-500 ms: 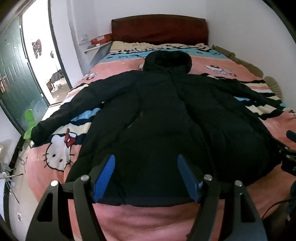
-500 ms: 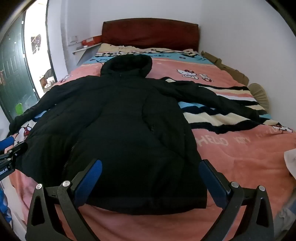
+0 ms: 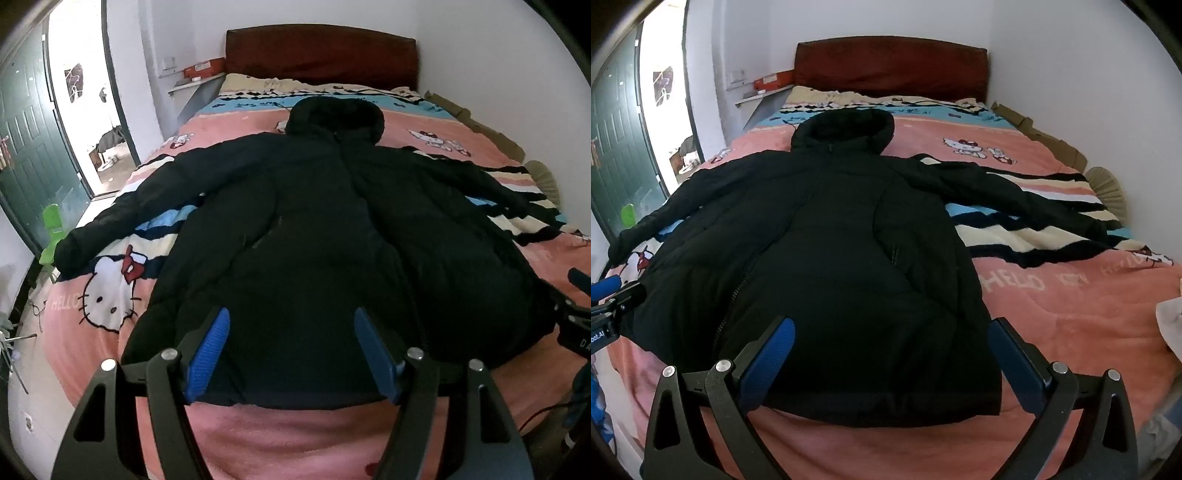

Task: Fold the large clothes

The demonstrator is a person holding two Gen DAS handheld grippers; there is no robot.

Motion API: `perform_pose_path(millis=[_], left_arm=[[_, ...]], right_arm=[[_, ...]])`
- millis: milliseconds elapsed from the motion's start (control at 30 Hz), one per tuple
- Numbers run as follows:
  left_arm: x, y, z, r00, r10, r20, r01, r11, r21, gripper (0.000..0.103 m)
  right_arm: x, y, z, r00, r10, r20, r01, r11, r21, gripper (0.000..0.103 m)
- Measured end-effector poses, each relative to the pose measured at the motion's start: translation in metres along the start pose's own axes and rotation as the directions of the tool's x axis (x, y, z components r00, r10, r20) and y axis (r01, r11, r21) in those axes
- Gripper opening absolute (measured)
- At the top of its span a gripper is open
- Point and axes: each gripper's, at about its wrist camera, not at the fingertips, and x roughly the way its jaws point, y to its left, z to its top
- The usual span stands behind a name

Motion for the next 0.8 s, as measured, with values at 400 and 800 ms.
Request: perform_pose_path(millis=[400, 800], left_arm=[[-0.005, 0.006, 0.003, 0.999, 0.015, 0.031, -0.015, 1.0, -0.007, 0.069], [-0.006, 0.012, 0.007, 0.999, 0.012, 0.034, -0.011, 1.0, -0.015, 0.069]], right_arm=[[-0.001, -0.001, 0.004, 1.0, -0.019, -0.024, 0.019, 1.0, -0.003, 0.102], [-0.001, 0.0, 0.011, 1.0, -0.021, -0.023, 0.02, 1.0, -0.006, 0.102]])
